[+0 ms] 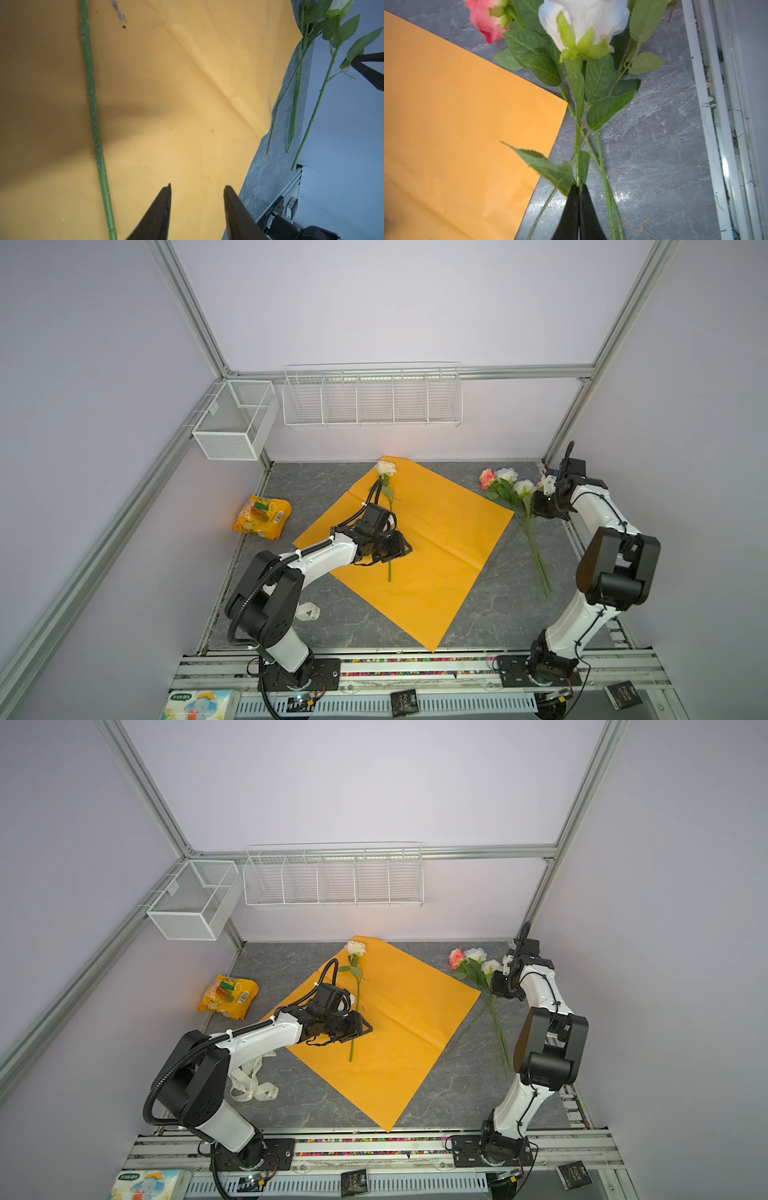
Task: Tie the bouquet of fake flowers
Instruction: 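Grasp a second white rose stem with the right gripper and lift it, then place the second white rose beside the first on the paper with the right gripper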
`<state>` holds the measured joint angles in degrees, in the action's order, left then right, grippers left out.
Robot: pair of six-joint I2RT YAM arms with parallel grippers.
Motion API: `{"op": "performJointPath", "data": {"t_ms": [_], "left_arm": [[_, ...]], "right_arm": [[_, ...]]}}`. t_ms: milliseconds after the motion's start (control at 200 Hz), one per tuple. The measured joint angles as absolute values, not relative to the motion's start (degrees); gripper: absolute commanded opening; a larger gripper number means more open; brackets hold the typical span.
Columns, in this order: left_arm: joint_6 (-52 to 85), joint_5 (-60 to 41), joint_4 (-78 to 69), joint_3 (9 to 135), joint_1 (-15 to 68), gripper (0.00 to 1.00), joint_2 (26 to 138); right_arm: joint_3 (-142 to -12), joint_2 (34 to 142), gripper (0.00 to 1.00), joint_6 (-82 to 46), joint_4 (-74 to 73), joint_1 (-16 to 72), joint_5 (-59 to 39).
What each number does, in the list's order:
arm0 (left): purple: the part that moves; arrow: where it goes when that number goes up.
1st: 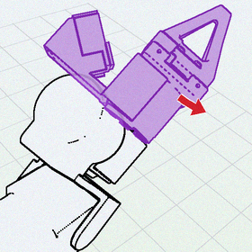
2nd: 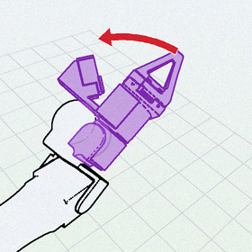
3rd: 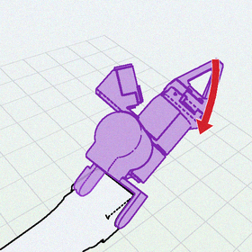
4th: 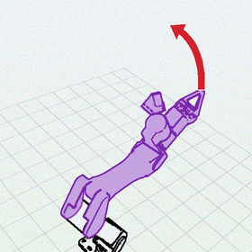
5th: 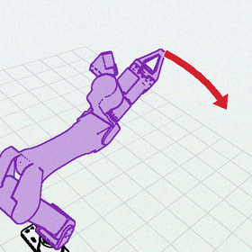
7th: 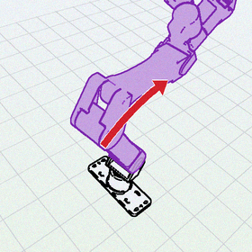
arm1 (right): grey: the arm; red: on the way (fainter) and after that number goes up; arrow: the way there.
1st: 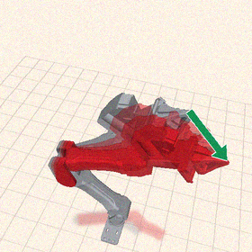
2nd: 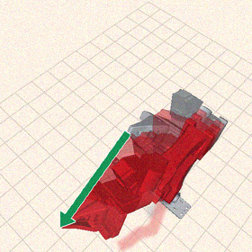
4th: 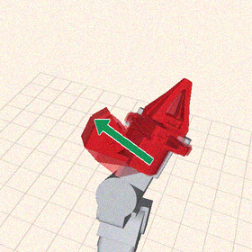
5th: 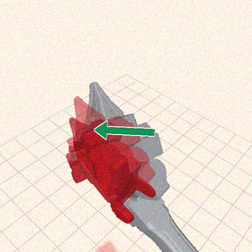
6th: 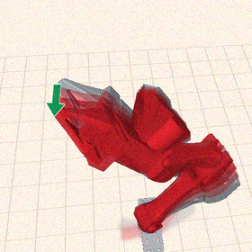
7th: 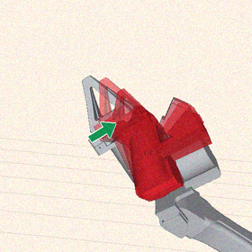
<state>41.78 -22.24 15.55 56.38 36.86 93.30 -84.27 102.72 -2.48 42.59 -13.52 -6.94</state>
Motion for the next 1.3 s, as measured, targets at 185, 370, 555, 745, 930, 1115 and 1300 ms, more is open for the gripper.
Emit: {"op": "performJointPath", "data": {"t_ms": [185, 370, 555, 745, 930, 1115, 1300], "left_arm": [[41.6, -21.6, 16.1, 56.4, 36.9, 0.42, 92.4], [41.4, -18.2, 18.7, 56.4, 36.6, 0.43, 90.8], [41.5, -14.9, 19.8, 55.1, 32.8, 0.45, 83.0], [41.4, -12.0, 21.7, 50.4, 25.7, 0.47, 73.4], [41.3, -9.8, 24.4, 46.5, 21.4, 0.48, 66.4], [41.3, -7.7, 27.0, 44.5, 19.8, 0.48, 60.7], [41.3, -7.1, 28.3, 42.9, 19.5, 0.48, 57.5]], "right_arm": [[-83.6, 94.6, 0.07, -5.7, 42.1, -13.5, -10.5], [-83.5, 88.9, 0.07, -9.5, 39.6, -12.9, -16.2], [-82.6, 87.2, 0.07, -12.5, 36.6, -6.4, -19.2], [-85.1, 88.1, 0.07, -15.2, 34.7, 4.1, -19.6], [-92.6, 94.8, 0.07, -16.3, 30.9, 13.5, -18.9], [-104.7, 110.5, 0.06, -14.2, 29.2, 21.9, -18.8], [-121.6, 127.7, 0.07, -8.6, 33.2, 27.1, -18.2]]}}
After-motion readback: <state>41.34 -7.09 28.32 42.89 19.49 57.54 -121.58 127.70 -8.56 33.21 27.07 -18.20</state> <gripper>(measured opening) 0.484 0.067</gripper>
